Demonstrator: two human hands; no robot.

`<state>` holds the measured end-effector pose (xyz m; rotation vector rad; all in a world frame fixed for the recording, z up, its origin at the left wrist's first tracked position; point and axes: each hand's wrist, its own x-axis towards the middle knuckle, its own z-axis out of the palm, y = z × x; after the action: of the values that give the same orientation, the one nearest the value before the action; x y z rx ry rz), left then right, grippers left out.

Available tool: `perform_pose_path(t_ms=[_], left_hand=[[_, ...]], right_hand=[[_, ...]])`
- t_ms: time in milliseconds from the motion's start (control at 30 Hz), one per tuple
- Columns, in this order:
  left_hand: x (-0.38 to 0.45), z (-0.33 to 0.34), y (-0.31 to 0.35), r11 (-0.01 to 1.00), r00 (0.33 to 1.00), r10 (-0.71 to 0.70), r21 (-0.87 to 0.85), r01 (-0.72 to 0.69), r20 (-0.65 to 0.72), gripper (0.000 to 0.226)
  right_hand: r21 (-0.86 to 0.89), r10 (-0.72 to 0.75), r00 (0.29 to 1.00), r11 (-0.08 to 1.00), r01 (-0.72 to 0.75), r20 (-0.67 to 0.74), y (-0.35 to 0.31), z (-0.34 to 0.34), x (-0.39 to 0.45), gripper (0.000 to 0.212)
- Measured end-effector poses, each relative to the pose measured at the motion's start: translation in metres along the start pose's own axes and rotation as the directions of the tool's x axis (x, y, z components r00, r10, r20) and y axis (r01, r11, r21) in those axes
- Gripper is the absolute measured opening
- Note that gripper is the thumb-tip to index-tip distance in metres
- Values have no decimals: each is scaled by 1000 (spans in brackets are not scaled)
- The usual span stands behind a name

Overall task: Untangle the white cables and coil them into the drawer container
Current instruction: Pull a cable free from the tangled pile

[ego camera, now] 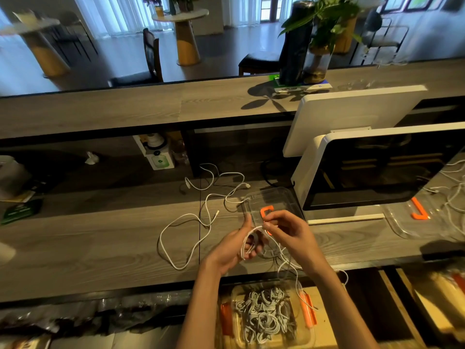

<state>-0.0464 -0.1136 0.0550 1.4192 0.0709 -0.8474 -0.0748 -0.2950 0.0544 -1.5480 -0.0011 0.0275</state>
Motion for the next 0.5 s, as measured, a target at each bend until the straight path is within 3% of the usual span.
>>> perform_pose_path(t_ms=[133, 200, 367, 500], left_hand=[[-5, 3, 2, 980, 980, 73, 169, -105, 187, 49], [-6, 2, 3, 967, 972, 111, 202, -154, 208, 40], [-4, -8, 1, 980, 981, 194, 51, -192, -26, 42], [-4, -22, 1, 942, 894, 238, -135, -307, -379, 40]], right_hand=[[-23, 2, 993, 1000, -5, -116, 11, -4, 2, 19], [-23, 13, 993, 1000, -15, -114, 15, -7, 1, 17], [-88, 23, 995, 996, -32, -100, 12, -14, -2, 21], [-181, -11, 995, 983, -8, -102, 11, -29, -7, 17]])
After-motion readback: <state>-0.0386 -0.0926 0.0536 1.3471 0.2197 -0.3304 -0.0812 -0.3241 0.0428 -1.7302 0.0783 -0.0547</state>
